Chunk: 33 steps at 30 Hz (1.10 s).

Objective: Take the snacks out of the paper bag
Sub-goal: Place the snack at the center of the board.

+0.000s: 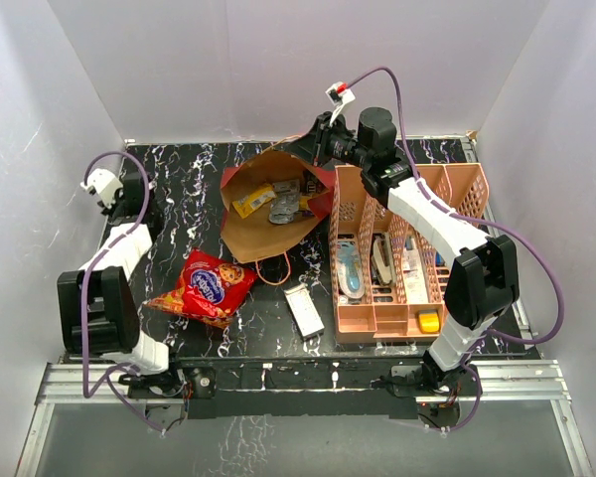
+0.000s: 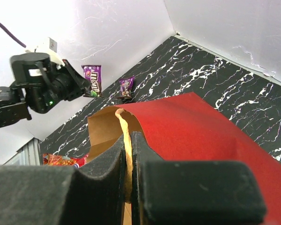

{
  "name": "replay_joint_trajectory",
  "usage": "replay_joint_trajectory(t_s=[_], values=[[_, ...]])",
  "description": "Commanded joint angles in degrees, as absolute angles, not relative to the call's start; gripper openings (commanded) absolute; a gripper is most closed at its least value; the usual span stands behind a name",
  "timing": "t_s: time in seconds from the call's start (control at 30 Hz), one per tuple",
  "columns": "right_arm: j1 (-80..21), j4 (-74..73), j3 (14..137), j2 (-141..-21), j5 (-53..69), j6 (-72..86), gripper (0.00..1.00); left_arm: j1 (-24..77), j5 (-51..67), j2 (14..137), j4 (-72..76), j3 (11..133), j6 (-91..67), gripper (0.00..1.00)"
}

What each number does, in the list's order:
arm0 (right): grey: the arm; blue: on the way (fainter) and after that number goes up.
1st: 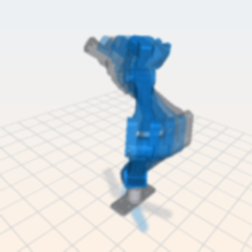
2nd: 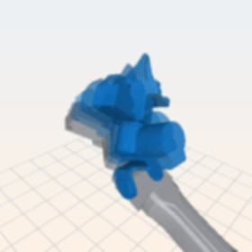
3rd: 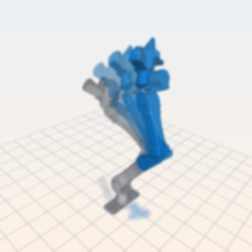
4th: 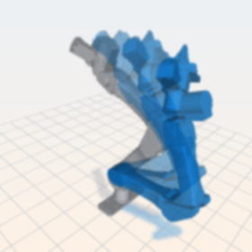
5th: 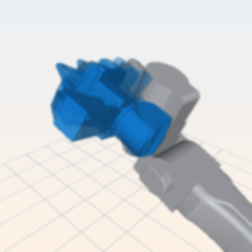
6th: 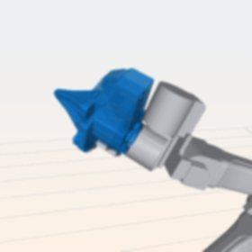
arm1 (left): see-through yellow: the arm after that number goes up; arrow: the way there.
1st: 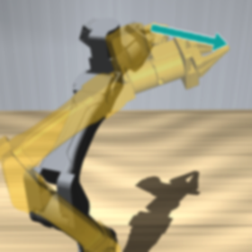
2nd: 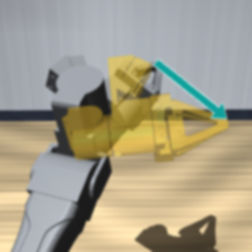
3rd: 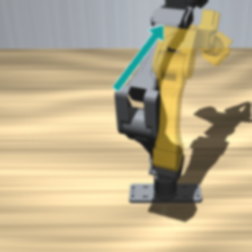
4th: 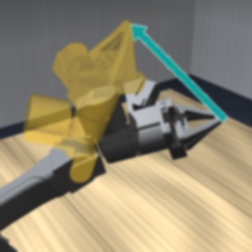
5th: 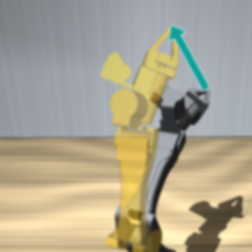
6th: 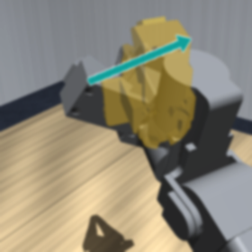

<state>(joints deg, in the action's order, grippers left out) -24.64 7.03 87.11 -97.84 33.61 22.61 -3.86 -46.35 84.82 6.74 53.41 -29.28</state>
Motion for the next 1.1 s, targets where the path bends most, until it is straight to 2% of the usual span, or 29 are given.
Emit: replay_joint_trajectory(t_s=[0.0, 0.2, 0.5, 0.9, 0.93, 0.97, 1.07], values=[[-24.4, 8.3, 90.1, -96.6, 33.7, 22.8, 0.08, -7.3, -43.9, 87.6, -0.8, 55.6, -41.0, 0.0], [-24.4, 7.8, 90.7, -97.2, 33.4, 23.2, 0.08, -10.2, -40.0, 92.6, -1.1, 56.8, -44.2, 0.0], [-24.5, 7.4, 91.8, -98.0, 33.8, 23.8, 0.08, -13.6, -34.1, 97.7, 6.6, 56.0, -41.6, 0.0], [-24.5, 6.3, 92.6, -97.6, 33.3, 23.6, 0.08, -18.3, -22.9, 104.2, 9.4, 58.3, -39.3, 0.0], [-24.5, 6.3, 92.5, -97.6, 33.3, 23.6, 0.08, -18.8, -22.2, 104.8, 7.8, 59.4, -39.9, 0.03], [-24.5, 6.3, 92.5, -97.6, 33.3, 23.6, 0.08, -18.9, -21.7, 105.2, 6.2, 60.3, -40.5, 0.1], [-24.4, 6.3, 92.5, -97.6, 33.4, 23.8, 0.08, -19.0, -19.6, 104.6, 3.6, 61.3, -42.1, 0.38]])
